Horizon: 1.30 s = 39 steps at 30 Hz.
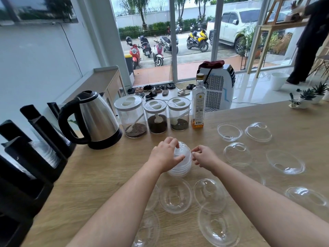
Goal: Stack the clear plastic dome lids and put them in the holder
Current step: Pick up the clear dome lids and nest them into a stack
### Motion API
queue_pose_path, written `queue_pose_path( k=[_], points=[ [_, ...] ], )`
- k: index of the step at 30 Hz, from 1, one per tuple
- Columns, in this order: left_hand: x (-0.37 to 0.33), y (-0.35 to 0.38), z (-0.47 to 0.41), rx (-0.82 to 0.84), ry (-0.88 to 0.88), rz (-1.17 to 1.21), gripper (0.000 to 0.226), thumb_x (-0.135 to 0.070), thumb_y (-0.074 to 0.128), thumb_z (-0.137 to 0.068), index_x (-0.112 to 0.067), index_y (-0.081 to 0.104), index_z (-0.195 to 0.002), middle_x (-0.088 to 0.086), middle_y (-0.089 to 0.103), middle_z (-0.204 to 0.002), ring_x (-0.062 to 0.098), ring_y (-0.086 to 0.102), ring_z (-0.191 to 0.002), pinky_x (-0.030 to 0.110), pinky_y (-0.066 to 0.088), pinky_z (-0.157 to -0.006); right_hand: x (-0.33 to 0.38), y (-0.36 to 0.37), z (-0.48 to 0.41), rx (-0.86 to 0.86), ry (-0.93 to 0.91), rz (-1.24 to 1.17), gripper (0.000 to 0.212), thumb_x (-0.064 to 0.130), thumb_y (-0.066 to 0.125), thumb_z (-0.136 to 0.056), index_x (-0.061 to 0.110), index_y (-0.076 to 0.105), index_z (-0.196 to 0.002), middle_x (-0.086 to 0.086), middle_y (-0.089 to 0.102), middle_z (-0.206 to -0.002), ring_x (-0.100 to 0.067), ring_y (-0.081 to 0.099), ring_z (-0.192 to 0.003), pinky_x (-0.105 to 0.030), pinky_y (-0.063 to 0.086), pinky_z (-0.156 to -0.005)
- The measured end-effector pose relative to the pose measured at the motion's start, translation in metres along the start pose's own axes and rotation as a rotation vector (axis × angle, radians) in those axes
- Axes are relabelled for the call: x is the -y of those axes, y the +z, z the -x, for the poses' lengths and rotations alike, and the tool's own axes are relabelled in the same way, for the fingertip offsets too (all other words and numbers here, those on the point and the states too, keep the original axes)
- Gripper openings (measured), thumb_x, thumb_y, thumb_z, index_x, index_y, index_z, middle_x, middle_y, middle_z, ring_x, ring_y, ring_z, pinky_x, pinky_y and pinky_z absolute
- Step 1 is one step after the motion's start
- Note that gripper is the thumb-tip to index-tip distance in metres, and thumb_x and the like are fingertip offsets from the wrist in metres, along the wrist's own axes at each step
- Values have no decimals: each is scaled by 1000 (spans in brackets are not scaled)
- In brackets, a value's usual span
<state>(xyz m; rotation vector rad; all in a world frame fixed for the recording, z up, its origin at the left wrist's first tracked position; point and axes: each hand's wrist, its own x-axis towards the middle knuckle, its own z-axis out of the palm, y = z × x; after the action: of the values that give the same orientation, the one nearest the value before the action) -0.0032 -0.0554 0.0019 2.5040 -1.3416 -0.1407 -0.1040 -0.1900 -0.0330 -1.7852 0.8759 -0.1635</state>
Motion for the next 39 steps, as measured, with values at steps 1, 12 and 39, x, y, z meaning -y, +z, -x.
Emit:
queue_pose_path(
  k=[1,12,39],
  points=[
    [2,-1,0,-29,-31,100,41,-48,57,-85,-19,49,-113,-2,46,-129,19,51,-113,37,45,-93,0,0,-1,-8,5,-26,10,19,50,-93,14,58,-92,-2,60,-80,-15,55,-67,-25,43,-57],
    [24,0,12,171,-592,926,32,-35,38,-99,-24,46,-128,-2,54,-114,23,60,-92,38,51,-83,3,2,5,133,113,-206,17,21,52,-94,16,59,-109,-6,60,-91,-17,57,-68,-31,54,-51],
    [46,-3,9,13,-589,974,34,-12,39,-98,-22,49,-129,5,53,-105,16,54,-75,23,48,-55,6,5,-4,-23,6,-59,25,22,45,-96,18,54,-119,-6,60,-104,-19,54,-80,-32,48,-63]
  ],
)
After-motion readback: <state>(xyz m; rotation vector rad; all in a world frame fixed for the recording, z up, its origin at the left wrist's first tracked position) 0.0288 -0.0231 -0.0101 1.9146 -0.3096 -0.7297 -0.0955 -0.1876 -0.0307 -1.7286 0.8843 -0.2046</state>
